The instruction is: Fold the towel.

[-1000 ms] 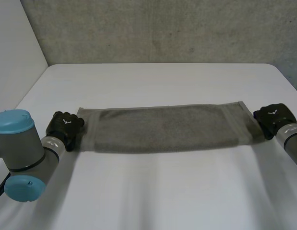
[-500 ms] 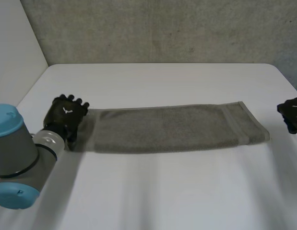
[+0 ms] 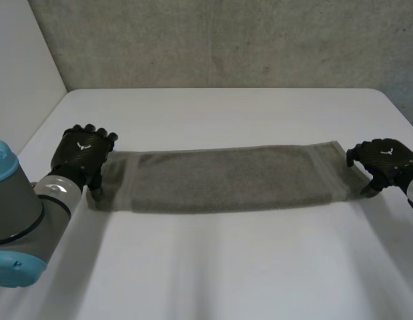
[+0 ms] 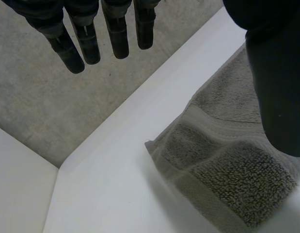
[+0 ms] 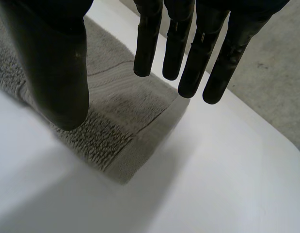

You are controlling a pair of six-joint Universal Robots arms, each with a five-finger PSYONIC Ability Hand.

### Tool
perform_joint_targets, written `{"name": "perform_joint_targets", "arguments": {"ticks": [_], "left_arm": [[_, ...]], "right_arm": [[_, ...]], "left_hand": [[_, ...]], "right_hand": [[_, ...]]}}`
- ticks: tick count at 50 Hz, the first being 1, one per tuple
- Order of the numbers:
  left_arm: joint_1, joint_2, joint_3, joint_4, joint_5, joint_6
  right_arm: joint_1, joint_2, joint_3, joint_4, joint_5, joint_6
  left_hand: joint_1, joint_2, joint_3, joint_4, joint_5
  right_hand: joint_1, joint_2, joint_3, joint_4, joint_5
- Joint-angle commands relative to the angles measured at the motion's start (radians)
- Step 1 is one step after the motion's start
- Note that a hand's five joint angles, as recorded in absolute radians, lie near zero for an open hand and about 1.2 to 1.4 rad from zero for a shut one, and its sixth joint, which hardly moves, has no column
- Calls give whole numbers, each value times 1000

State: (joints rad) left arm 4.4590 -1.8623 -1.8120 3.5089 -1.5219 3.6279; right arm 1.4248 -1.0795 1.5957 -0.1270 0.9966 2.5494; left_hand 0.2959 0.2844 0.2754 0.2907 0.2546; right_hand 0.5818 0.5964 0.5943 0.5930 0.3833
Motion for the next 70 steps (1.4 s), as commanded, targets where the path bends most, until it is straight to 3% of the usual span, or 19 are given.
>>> {"name": "perform_joint_targets", "arguments": {"ticks": [1,15,17,18,20,26,34,39,42,45,47,50,54,58,66,70], "left_arm": [[-7,0,-1,1,0,-3],[-4,0,-16,10,2,3],[-4,0,-17,10,2,3],[-4,0,-16,10,2,3],[-4,0,-16,10,2,3],[-3,0,-16,12,2,3],[-3,2,-20,10,0,3],[-1,14,-17,9,-1,3],[-1,17,-12,7,-3,3],[-1,26,3,4,-6,0],[-6,37,23,4,-11,-2],[-9,40,36,4,-12,-3],[-32,40,80,2,-18,-9],[-72,40,120,1,-29,-34],[-98,34,135,1,-70,-45],[-112,26,135,1,-72,-45]], "right_arm": [[2,81,-17,-10,30,-69],[5,138,-34,-43,39,-112],[8,138,-34,-69,54,-109],[8,138,-34,-69,54,-109],[5,138,-36,-89,72,-106],[0,138,-43,-95,106,-106],[-10,127,-99,-80,220,-113],[-144,86,-154,-53,274,-199],[-145,73,-168,-40,277,-236],[-46,43,-211,-23,289,-238],[99,21,-259,-22,319,-183],[167,15,-281,-22,352,-153],[429,4,-338,-32,425,-133],[671,59,-361,-83,425,-136],[908,205,-362,-145,367,-150],[933,263,-362,-138,358,-170]], "left_hand": [[-68,-56,-47,-62,-201],[-68,-56,-47,-62,-201],[-71,-59,-50,-65,-204],[-71,-59,-50,-65,-204],[-68,-56,-47,-62,-201],[-71,-59,-50,-65,-204],[-71,-59,-50,-65,-204],[-71,-59,-50,-65,-204],[-74,-62,-53,-68,-207],[-74,-62,-53,-68,-207],[-77,-65,-56,-71,-210],[-77,-65,-56,-71,-210],[-79,-68,-59,-74,-213],[-79,-68,-59,-74,-213],[-82,-71,-62,-77,-216],[-80,-68,-59,-74,-213]], "right_hand": [[-15,-30,-28,-27,9],[43,29,31,32,67],[423,408,410,412,447],[425,410,413,414,449],[813,799,801,802,837],[814,800,802,803,838],[814,800,802,803,838],[814,800,802,803,838],[814,800,802,803,838],[814,800,802,803,838],[814,800,802,803,838],[814,800,802,803,838],[814,800,802,803,838],[814,800,802,803,838],[814,800,802,803,838],[814,800,802,803,838]]}}
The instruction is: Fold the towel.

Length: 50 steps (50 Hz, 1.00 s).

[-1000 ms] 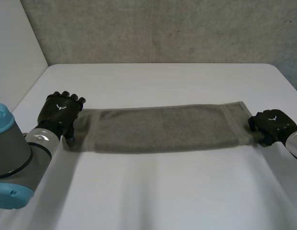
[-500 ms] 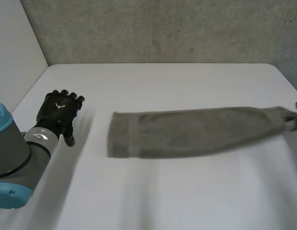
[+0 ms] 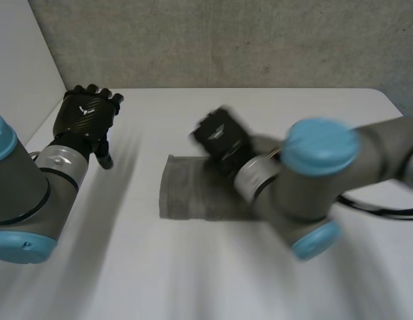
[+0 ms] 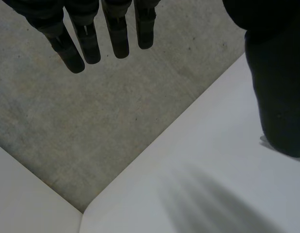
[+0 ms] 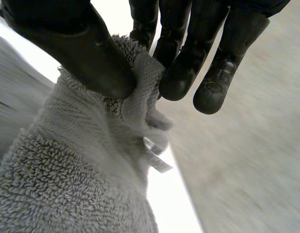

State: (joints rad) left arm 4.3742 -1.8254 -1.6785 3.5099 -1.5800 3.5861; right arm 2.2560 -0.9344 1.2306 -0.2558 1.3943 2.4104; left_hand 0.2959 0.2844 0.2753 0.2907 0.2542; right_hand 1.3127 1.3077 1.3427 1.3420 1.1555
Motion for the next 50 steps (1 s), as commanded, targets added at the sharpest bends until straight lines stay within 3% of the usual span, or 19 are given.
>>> {"name": "perform_joint_targets", "arguments": {"ticks": [1,3,4,5,6,7,8,9,15,24,31,37,39,40,42,50], "left_arm": [[-28,-12,-1,0,-15,-3],[-30,-14,-4,1,-15,-3],[-30,-17,-4,1,-14,-3],[-30,-17,-4,1,-14,-3],[-31,-21,-4,1,-15,-1],[-31,-22,-4,1,-15,-1],[-31,-28,-3,1,-15,-1],[-33,-32,0,1,-15,-1],[-44,-34,11,3,-15,0],[-58,-49,11,4,-15,-1],[-71,-63,5,4,-15,0],[-76,-64,3,4,-15,0],[-84,-64,0,4,-17,2],[-84,-64,0,4,-17,2],[-85,-64,-1,4,-17,2],[-85,-49,0,4,-18,-1]], "right_arm": [[103,134,4,-8,-41,-31],[108,138,7,-8,-44,-30],[102,137,18,-11,-47,-22],[102,137,18,-11,-47,-22],[99,128,21,-10,-38,-17],[99,128,21,-10,-38,-17],[94,108,30,-10,-32,-5],[83,70,47,-11,-29,15],[-50,-93,160,-8,-28,156],[-220,-181,340,47,-37,231],[-332,-175,458,56,-47,201],[-354,-173,466,55,-46,165],[-354,-165,455,55,-43,151],[-354,-165,455,55,-43,151],[-348,-147,438,50,-34,147],[-299,-168,362,-17,-14,122]], "left_hand": [[-79,-68,-59,-74,-212],[-79,-68,-59,-74,-212],[-79,-68,-59,-74,-212],[-79,-68,-59,-74,-212],[-79,-68,-59,-74,-212],[-79,-68,-59,-74,-212],[-79,-68,-59,-74,-212],[-79,-68,-59,-74,-212],[-80,-68,-59,-74,-212],[-79,-68,-59,-74,-212],[-79,-68,-59,-74,-212],[-77,-65,-56,-71,-209],[-77,-65,-56,-71,-209],[-77,-65,-56,-71,-209],[-77,-65,-56,-71,-209],[-79,-68,-59,-74,-212]], "right_hand": [[84,89,54,54,66],[84,89,54,54,66],[-81,-76,-111,-110,-98],[-83,-78,-113,-112,-100],[-734,-729,-764,-763,-751],[-740,-735,-770,-770,-758],[-1110,-1104,-1139,-1139,-1127],[-1138,-1133,-1168,-1167,-1155],[-1138,-1133,-1168,-1167,-1155],[-1138,-1133,-1168,-1167,-1155],[-808,-803,-838,-838,-826],[-646,-641,-676,-676,-664],[-433,-428,-463,-463,-451],[-432,-427,-462,-461,-449],[44,49,14,14,26],[84,89,54,54,66]]}}
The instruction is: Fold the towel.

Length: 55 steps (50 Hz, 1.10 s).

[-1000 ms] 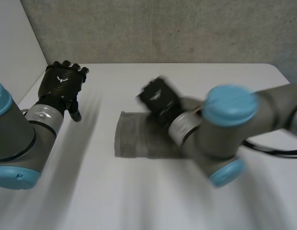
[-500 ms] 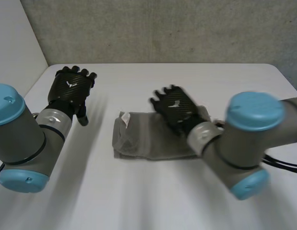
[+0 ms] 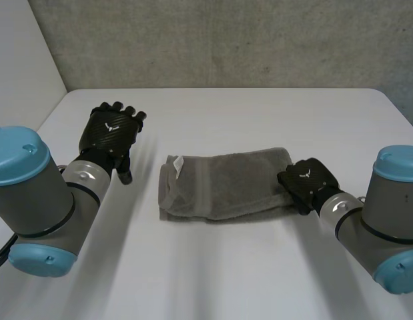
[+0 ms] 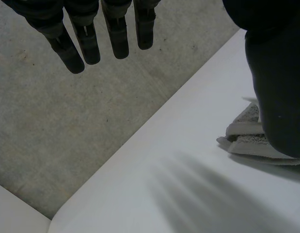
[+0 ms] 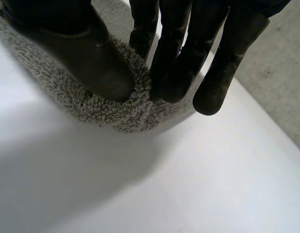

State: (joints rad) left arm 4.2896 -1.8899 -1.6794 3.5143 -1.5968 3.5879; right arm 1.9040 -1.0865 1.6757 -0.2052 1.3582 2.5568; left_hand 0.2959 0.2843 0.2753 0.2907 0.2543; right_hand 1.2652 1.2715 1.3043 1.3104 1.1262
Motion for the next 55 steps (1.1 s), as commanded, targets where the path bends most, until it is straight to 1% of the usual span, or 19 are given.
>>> {"name": "perform_joint_targets", "arguments": {"ticks": [1,3,5,6,8,14,19,23,24,25,26,27,30,32,38,40,43,49,55], "left_arm": [[-1,15,1,0,-2,-3],[-1,17,3,0,-2,-3],[-1,28,4,0,-3,-8],[-1,28,4,0,-3,-8],[1,61,0,0,-23,-14],[10,100,1,0,-52,-78],[16,124,4,-1,-55,-150],[15,124,1,-1,-55,-150],[15,124,1,-1,-55,-150],[15,124,1,-1,-55,-150],[13,123,0,-1,-55,-152],[12,117,1,-1,-54,-152],[9,112,4,0,-54,-150],[4,92,18,0,-55,-150],[-2,52,56,-1,-58,-164],[-25,20,75,-1,-58,-185],[-63,-26,102,-8,-57,-213],[-97,-109,136,-32,-57,-239],[-154,-248,224,-84,-55,-258]], "right_arm": [[53,-16,-83,-68,22,-24],[109,-29,-116,-69,21,-41],[240,-15,-192,-75,21,-73],[240,-15,-192,-76,21,-73],[337,40,-270,-80,10,-116],[458,143,-373,-86,-4,-191],[541,298,-453,-85,-67,-210],[540,323,-462,-86,-54,-207],[537,315,-461,-86,-39,-201],[537,315,-461,-86,-39,-201],[532,303,-449,-88,-18,-192],[529,278,-439,-86,11,-172],[521,240,-424,-86,35,-135],[483,145,-374,-88,53,-22],[395,31,-306,-85,58,189],[340,-10,-289,-63,68,302],[287,-15,-289,-10,68,374],[236,3,-321,69,65,430],[236,126,-398,92,62,464]], "left_hand": [[-79,-68,-59,-74,-212],[-77,-65,-56,-71,-209],[-77,-65,-56,-71,-209],[-77,-65,-56,-71,-209],[-79,-68,-59,-74,-212],[-82,-71,-62,-77,-215],[-82,-71,-62,-77,-215],[-82,-71,-62,-77,-215],[-82,-71,-62,-77,-215],[-82,-71,-62,-77,-215],[-82,-71,-62,-77,-215],[-82,-71,-62,-77,-215],[-79,-68,-59,-74,-212],[-77,-65,-56,-71,-209],[-71,-59,-50,-65,-204],[-68,-56,-47,-62,-201],[-68,-56,-47,-62,-201],[-68,-56,-47,-62,-201],[-68,-56,-47,-62,-201]], "right_hand": [[131,125,92,86,96],[131,125,92,86,96],[131,125,92,86,96],[131,125,92,86,96],[131,125,92,86,96],[131,125,92,86,96],[131,125,92,86,96],[74,68,35,29,38],[-351,-357,-390,-396,-386],[-355,-361,-394,-400,-391],[-614,-620,-653,-659,-649],[-744,-751,-784,-790,-780],[-851,-858,-891,-897,-887],[-963,-969,-1002,-1008,-998],[-1030,-1037,-1070,-1076,-1066],[-1036,-1043,-1075,-1082,-1072],[-1042,-1048,-1081,-1087,-1078],[-1091,-1097,-1130,-1136,-1126],[-1091,-1097,-1130,-1136,-1126]]}}
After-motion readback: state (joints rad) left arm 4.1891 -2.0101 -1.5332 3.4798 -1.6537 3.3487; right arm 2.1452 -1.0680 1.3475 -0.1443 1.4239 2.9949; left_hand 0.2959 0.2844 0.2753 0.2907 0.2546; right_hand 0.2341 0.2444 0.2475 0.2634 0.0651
